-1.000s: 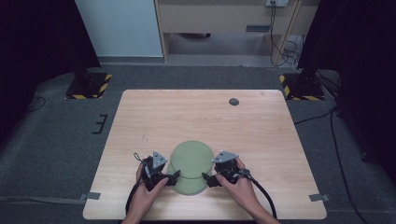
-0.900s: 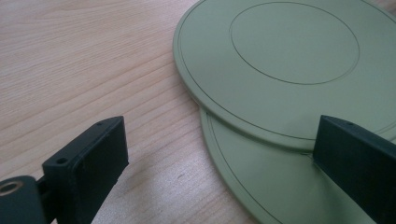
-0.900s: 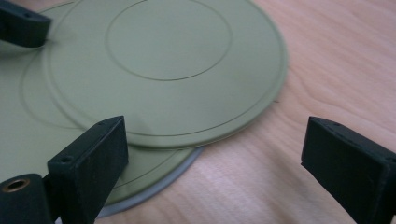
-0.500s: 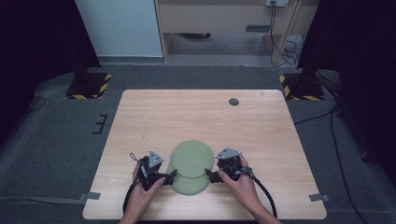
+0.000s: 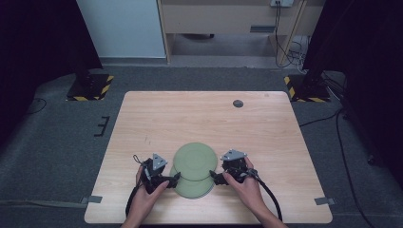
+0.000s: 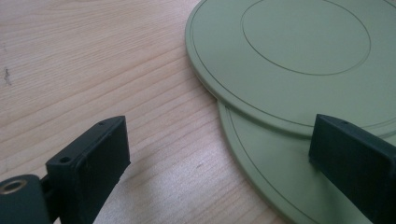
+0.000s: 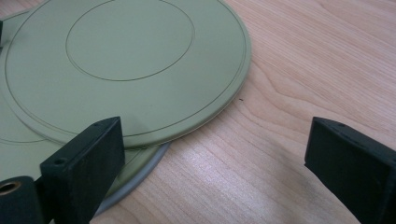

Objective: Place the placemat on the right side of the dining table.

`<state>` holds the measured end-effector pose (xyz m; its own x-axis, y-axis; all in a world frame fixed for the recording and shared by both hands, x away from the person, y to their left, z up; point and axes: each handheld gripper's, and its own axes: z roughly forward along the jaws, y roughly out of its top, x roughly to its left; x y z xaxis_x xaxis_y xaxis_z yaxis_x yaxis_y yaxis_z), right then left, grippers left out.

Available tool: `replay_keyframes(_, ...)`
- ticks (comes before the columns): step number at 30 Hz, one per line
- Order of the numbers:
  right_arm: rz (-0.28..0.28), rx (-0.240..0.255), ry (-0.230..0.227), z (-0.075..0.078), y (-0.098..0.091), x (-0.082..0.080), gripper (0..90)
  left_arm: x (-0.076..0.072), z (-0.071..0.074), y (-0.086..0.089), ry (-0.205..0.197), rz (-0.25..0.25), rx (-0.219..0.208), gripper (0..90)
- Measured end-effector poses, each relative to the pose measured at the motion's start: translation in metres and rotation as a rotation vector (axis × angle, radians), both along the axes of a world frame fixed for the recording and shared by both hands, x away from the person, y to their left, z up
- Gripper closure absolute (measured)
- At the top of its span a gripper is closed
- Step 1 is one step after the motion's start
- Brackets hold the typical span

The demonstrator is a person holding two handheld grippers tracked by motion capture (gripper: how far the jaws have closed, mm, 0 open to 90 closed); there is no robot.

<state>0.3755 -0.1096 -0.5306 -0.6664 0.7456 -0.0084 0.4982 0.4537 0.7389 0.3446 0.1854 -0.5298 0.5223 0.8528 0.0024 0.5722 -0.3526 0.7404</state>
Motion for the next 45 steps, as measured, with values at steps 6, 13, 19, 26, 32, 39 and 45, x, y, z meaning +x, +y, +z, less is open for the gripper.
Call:
replay_keyframes(6, -0.009, 0.004, 0.002, -0.001, 0.000, 0.005, 2.3, 0.002, -0.001, 0.006, 0.009, 0.017, -0.010, 4.3)
replay_keyframes(13, -0.036, 0.012, -0.003, -0.001, -0.003, 0.005, 6.4, 0.003, 0.000, 0.010, 0.013, 0.027, -0.011, 4.2)
replay_keyframes(19, -0.035, 0.015, 0.001, -0.001, -0.004, 0.006, 6.0, 0.005, -0.001, 0.011, 0.012, 0.048, -0.010, 3.6)
replay_keyframes(26, -0.028, 0.018, -0.004, -0.001, -0.004, 0.004, 7.8, 0.008, -0.002, 0.007, -0.003, 0.055, -0.005, 3.6)
replay_keyframes(32, -0.028, 0.020, 0.002, -0.002, -0.003, 0.003, 7.9, 0.007, -0.002, 0.001, -0.020, 0.042, 0.004, 3.4)
replay_keyframes(39, -0.030, 0.017, 0.005, -0.002, -0.003, 0.003, 7.6, 0.008, -0.002, 0.000, -0.024, 0.036, 0.011, 2.9)
replay_keyframes(45, -0.024, 0.013, 0.011, 0.000, -0.005, 0.001, 7.5, 0.008, -0.002, -0.006, -0.037, 0.032, 0.015, 2.3)
